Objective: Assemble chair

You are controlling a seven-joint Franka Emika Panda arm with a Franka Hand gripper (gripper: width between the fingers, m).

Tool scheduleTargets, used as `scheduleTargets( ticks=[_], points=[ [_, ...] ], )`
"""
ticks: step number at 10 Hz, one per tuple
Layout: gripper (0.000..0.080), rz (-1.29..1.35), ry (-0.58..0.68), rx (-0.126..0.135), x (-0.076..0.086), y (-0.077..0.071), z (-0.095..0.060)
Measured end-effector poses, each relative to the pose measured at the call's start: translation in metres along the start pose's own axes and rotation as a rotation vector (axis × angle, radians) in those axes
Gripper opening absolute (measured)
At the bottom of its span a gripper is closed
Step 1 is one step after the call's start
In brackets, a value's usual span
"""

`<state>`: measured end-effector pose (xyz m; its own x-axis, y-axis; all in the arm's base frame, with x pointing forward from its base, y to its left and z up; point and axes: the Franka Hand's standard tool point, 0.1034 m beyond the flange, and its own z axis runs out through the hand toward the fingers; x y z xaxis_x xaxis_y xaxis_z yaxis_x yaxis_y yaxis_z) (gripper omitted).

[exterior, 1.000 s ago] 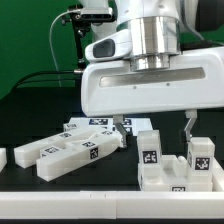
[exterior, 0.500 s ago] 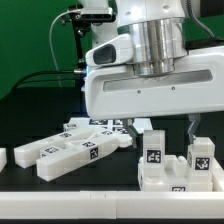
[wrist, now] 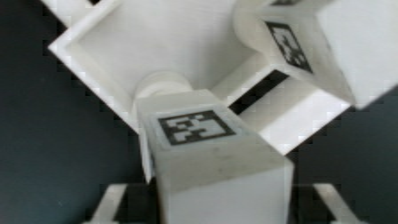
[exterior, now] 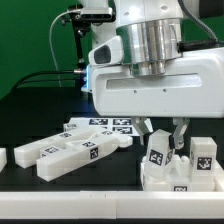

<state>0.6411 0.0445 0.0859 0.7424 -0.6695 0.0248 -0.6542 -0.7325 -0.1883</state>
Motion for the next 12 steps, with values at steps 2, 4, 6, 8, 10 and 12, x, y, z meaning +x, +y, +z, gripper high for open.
scheduleTargets(
  ticks=[2, 4, 6, 8, 10, 12],
  points=[
    [0.0307, 0.282, 0.008, 0.013, 0.0011, 0.0006, 0.0007],
    [0.0307, 0.476, 0.018, 0.042, 0.0035, 0.0043, 0.0002],
    [0.0308, 0.589, 0.033, 0.054, 0.0002, 0.0047, -0.0004],
    [0.0380, 0.637, 0.031, 0.054, 0.0002, 0.0046, 0.0004],
    [0.0560, 0.585, 0.032, 0.052, 0.0000, 0.0049, 0.0009],
    [0.0644, 0.359, 0.040, 0.047, 0.0002, 0.0044, -0.0014]
  ],
)
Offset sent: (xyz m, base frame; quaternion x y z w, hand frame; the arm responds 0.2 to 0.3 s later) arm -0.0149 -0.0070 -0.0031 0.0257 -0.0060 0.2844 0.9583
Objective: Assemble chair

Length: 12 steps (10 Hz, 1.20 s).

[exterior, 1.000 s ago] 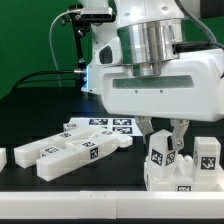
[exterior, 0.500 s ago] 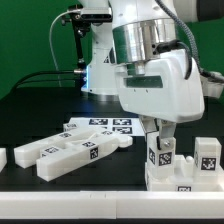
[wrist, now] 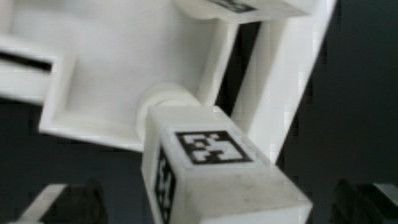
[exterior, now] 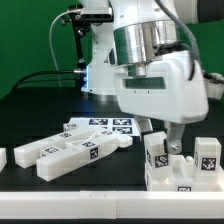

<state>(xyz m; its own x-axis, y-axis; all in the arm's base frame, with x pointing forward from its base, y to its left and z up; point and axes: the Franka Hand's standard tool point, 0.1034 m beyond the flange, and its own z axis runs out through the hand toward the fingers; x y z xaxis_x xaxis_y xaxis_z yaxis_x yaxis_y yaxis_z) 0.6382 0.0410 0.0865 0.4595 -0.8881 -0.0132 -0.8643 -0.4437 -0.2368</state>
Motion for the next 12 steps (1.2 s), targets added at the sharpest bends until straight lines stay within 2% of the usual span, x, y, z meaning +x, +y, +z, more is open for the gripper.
scheduleTargets(
  ticks=[1, 2, 3, 6, 7, 9, 11, 12],
  points=[
    [0.0644, -0.216, -0.001, -0.009, 0.0001, -0.0004, -0.0013],
    [0.0649, -0.383, -0.025, -0.030, -0.0019, 0.0015, -0.0001],
    [0.0648, -0.484, -0.047, -0.040, -0.0032, 0.0027, 0.0006],
    [0.0648, -0.685, -0.044, -0.041, -0.0015, 0.0030, 0.0005],
    [0.0648, -0.872, -0.048, -0.069, -0.0026, 0.0002, 0.0010],
    [0.0648, -0.888, -0.043, -0.074, -0.0040, -0.0020, 0.0007],
    [0.0381, -0.865, -0.042, -0.074, -0.0041, -0.0020, 0.0007],
    [0.0381, -0.790, -0.039, -0.074, -0.0032, -0.0018, 0.0005]
  ],
)
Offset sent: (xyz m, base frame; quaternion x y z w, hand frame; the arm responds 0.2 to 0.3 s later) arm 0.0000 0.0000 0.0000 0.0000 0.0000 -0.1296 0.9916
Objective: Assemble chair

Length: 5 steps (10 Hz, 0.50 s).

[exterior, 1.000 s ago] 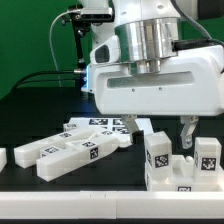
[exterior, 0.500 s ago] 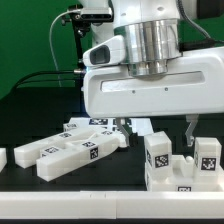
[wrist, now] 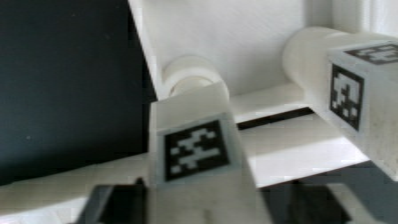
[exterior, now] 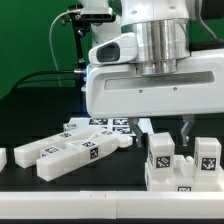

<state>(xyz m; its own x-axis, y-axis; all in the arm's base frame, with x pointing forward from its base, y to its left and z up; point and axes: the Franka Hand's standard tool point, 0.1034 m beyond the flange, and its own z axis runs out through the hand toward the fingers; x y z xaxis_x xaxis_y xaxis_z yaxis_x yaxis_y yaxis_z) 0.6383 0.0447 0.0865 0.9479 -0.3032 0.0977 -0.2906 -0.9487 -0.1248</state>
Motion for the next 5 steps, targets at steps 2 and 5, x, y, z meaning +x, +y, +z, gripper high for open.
scheduleTargets(
  ticks=[2, 5],
  points=[
    [0.0288, 0.159, 0.003, -0.001, 0.0003, 0.0010, 0.0002],
    [0.0288, 0.646, 0.025, -0.003, -0.0057, -0.0063, 0.0033]
  ],
)
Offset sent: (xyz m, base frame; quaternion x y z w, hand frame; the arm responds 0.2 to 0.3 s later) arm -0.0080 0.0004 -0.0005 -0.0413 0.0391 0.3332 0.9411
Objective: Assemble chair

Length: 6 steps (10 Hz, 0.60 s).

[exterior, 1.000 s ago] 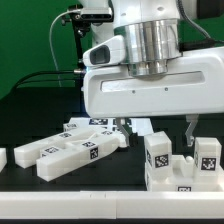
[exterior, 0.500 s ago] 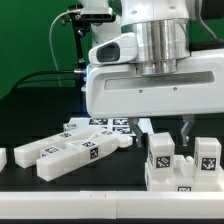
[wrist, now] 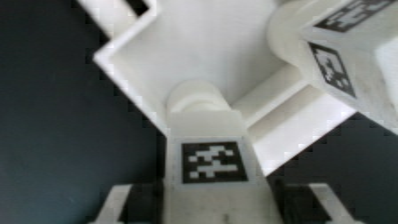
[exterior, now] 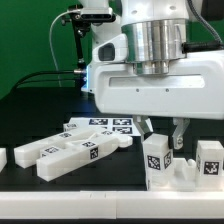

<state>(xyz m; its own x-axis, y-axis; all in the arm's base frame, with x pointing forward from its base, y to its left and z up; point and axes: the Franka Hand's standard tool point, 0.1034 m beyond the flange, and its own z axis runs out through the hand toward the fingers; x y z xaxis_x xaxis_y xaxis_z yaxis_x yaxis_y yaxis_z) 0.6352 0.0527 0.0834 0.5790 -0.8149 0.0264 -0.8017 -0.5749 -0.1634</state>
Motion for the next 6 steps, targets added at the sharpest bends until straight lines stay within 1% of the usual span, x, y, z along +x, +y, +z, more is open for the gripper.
scheduleTargets(
  ticks=[1, 3, 4, 5, 6],
  points=[
    [0.0288, 0.154, -0.012, 0.010, -0.0033, -0.0025, 0.0013],
    [0.0288, 0.351, -0.032, 0.030, -0.0016, -0.0053, 0.0019],
    [0.0288, 0.386, -0.035, 0.034, -0.0015, -0.0057, 0.0020],
    [0.0288, 0.350, -0.034, 0.033, -0.0016, -0.0055, 0.0021],
    [0.0344, 0.263, -0.030, 0.029, -0.0019, -0.0049, 0.0026]
  ],
)
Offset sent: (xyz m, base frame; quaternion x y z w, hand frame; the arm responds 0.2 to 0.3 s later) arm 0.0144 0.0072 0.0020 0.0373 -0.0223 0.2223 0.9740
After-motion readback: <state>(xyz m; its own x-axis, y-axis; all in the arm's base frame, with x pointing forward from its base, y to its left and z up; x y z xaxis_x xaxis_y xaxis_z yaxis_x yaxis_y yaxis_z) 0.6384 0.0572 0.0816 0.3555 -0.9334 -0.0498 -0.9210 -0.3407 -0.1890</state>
